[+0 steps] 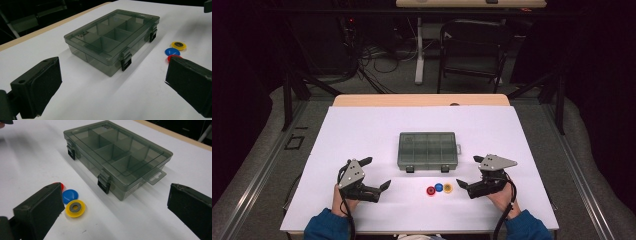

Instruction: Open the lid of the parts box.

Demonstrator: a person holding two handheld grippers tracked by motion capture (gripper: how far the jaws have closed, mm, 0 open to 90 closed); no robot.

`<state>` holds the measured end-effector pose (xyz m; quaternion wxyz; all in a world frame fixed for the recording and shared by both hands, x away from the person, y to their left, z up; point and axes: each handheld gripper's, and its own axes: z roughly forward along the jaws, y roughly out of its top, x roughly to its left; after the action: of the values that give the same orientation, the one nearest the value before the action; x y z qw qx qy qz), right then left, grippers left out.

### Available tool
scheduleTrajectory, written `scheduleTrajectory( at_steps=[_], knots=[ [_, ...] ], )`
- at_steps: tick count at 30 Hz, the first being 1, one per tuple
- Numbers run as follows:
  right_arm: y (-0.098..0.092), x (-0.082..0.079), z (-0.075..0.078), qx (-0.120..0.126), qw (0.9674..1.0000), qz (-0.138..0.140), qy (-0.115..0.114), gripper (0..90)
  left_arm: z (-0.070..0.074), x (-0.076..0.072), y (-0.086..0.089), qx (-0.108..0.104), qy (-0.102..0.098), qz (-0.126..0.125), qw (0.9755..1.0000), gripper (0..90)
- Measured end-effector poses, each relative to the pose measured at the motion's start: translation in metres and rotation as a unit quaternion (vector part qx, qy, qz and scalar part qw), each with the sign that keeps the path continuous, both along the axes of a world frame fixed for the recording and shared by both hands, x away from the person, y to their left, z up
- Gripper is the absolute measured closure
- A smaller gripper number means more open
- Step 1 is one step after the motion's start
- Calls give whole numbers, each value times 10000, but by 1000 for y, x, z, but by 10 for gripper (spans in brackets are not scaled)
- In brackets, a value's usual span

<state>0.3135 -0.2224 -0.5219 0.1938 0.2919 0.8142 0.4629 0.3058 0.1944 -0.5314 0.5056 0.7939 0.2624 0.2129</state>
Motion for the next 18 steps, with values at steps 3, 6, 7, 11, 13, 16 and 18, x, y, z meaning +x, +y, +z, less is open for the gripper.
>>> scheduleTrajectory(
  at_steps=[3,6,7,11,13,16,18],
  knots=[
    [1,5,2,-70,9999,60,118,0,3,5,-3,75,-53,-9,10000,1],
    [3,10,3,-152,9997,114,182,0,6,10,-7,116,-57,-79,9999,1],
    [4,12,4,-158,9996,116,210,0,7,12,-9,150,-35,-122,9998,1],
    [6,19,6,-145,9994,175,261,0,9,19,-14,235,37,-206,9995,1],
    [8,22,7,-167,9993,172,270,0,10,23,-15,288,124,-238,9992,0],
    [10,26,7,-198,9991,189,315,0,10,28,-18,359,208,-279,9987,0],
    [10,29,8,-208,9990,190,343,0,10,31,-19,415,241,-279,9985,0]
  ],
)
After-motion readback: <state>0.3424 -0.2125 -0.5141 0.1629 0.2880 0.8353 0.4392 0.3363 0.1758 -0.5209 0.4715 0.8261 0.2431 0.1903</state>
